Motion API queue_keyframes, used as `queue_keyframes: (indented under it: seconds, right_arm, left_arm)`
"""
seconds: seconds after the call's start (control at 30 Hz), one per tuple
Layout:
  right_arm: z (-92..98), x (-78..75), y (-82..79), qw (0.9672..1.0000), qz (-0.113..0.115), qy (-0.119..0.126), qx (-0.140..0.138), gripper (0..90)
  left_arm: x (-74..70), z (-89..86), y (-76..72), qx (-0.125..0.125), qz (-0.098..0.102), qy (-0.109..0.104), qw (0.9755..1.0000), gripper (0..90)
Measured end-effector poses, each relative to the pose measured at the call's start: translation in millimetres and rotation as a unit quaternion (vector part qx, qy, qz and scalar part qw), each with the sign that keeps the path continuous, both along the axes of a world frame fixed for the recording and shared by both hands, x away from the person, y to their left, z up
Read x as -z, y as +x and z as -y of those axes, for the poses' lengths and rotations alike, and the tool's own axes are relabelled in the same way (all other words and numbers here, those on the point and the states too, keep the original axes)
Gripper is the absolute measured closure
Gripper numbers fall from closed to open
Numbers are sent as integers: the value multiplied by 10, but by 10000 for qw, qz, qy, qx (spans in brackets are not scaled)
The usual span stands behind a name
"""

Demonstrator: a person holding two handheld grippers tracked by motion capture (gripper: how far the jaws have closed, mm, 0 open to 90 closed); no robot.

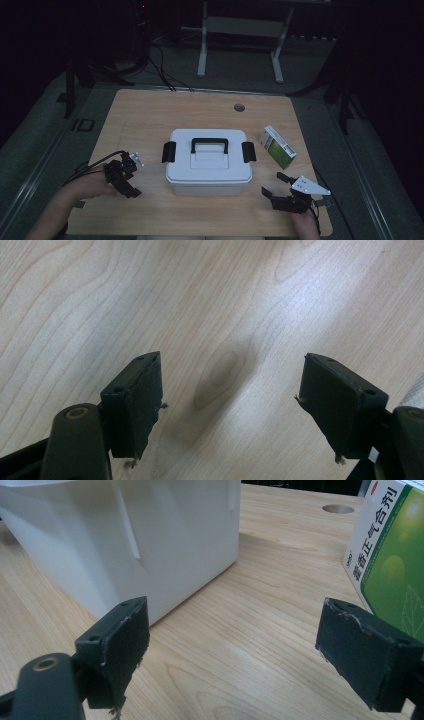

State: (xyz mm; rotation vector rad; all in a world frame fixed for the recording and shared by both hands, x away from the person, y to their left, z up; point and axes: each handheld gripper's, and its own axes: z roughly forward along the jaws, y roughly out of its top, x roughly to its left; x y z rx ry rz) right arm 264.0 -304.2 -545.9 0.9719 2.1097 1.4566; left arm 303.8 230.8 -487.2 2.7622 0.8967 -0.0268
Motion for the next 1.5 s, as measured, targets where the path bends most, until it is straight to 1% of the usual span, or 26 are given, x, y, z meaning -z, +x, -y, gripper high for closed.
queue_keyframes:
  seconds: [0.1, 0.2, 0.23, 0.3, 0.37, 0.57, 0.63, 0.8, 0.83, 0.9, 0.93, 1.0, 1.03, 1.1, 1.2, 1.23, 1.27, 1.37, 1.5]
  right_arm:
    - [1, 2, -2, 10000, 7, -20, 47, 134]
    - [3, 5, -1, 10000, -13, -7, 57, 134]
    - [3, 5, 1, 10000, -11, -20, 73, 134]
    - [2, 4, 2, 10000, -19, -2, 72, 134]
    - [4, 5, 0, 10000, -12, -9, 68, 134]
    - [16, 7, 5, 10000, -44, 40, 68, 134]
    - [15, 8, 7, 10000, -51, 47, 64, 134]
    - [12, 11, 7, 9999, -81, 63, 43, 134]
    - [12, 12, 7, 9999, -77, 56, 41, 134]
    - [11, 12, 7, 9999, -83, 68, 36, 134]
    - [10, 12, 8, 9999, -93, 72, 32, 135]
    - [9, 13, 6, 9999, -88, 64, 25, 134]
    - [8, 12, 6, 10000, -85, 40, 23, 134]
    - [9, 10, 9, 10000, -84, 38, 26, 135]
    - [7, 9, 9, 10000, -70, 28, 23, 135]
    - [6, 11, 8, 10000, -79, 32, 21, 135]
    - [6, 14, 9, 10000, -80, 29, 19, 135]
    - [2, 14, 7, 10000, -90, 32, 13, 135]
    - [6, 15, 9, 9999, -91, 51, 18, 135]
  left_arm:
    - [-26, 4, -18, 2, -29, 21, 10000, 256]
    - [-65, 3, -24, 24, -34, -13, 10000, 256]
    - [-122, 8, -35, 55, -10, -33, 10000, 256]
    - [-187, 17, -47, 65, 33, 3, 10000, 255]
    - [-259, 19, -53, 126, 47, -3, 9999, 256]
    - [-441, 56, -71, 191, 136, 34, 9997, 256]
    - [-507, 74, -68, 300, 149, 84, 9994, 256]
    - [-685, 127, -55, 305, 250, 136, 9991, 256]
    - [-719, 136, -46, 347, 246, 139, 9990, 256]
    - [-776, 165, -36, 375, 321, 169, 9986, 256]
    - [-805, 179, -30, 411, 304, 154, 9986, 257]
    - [-856, 216, -19, 438, 346, 169, 9983, 257]
    - [-886, 236, -8, 495, 336, 184, 9980, 257]
    - [-953, 284, 8, 567, 390, 197, 9974, 257]
    - [-1051, 367, 37, 707, 485, 177, 9962, 262]
    - [-1081, 393, 46, 735, 475, 124, 9961, 262]
    - [-1113, 421, 60, 754, 548, 137, 9956, 262]
    - [-1203, 497, 92, 858, 611, 148, 9943, 262]
    - [-1291, 603, 124, 1008, 638, 155, 9927, 262]
